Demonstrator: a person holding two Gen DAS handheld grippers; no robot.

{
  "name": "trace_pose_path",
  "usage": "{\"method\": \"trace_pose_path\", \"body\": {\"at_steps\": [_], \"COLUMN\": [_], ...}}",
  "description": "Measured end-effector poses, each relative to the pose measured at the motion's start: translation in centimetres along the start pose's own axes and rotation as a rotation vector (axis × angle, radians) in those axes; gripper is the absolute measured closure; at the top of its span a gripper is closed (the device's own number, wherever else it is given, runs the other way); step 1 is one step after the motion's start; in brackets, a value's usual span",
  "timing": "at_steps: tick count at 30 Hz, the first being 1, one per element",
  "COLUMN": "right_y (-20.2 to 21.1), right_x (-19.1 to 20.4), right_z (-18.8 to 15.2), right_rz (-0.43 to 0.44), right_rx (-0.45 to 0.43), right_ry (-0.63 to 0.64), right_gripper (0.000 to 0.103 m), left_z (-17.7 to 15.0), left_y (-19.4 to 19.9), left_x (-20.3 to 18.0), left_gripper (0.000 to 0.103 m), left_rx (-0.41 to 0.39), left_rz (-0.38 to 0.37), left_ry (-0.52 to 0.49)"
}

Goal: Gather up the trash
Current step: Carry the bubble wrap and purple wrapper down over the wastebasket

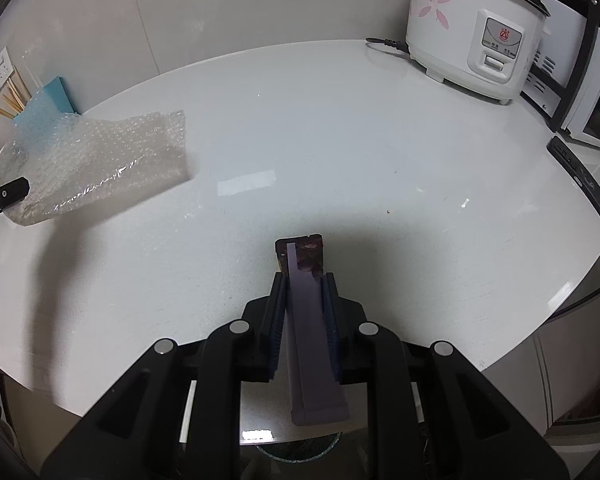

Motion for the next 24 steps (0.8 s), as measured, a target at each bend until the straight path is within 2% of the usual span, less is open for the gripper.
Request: {"method": "trace_pose_path", "body": {"at_steps": [8,17,24], "right_y": [2.6,6.4,9.8], "right_x": [-1.1,-1.8,-2.1], "right_z": [0.5,0.0,-1.7], "right_rz": [0.013,0.041,0.099], "right_rx": [-0.048,-0.098,-0.119], "right_ry": [0.007,0.031,0.044], "right_gripper": [0.086,0.086,0.086], "left_z": [-1.0,-4.2,-7.6], "left_y": [5.9,11.0,14.8], "left_x": [-2.5,-3.1,-3.9], "left_gripper": [0.099,0.099,0.099], "left_rx": [-0.078,-0.117,-0.154], "left_rz": [-0.029,-0.045,-0.064], "left_ry": [-0.037,-0.018,-0.026]}}
Point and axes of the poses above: each gripper's, at about its wrist camera, not at the fingertips, and y roughly against the way its jaws point, x to its left, z to its top, the point moved 8 cm from there along -y, roughly the way its jaws point, and after that the axes turned 7 degrees about -z, right-handed, at the moved point
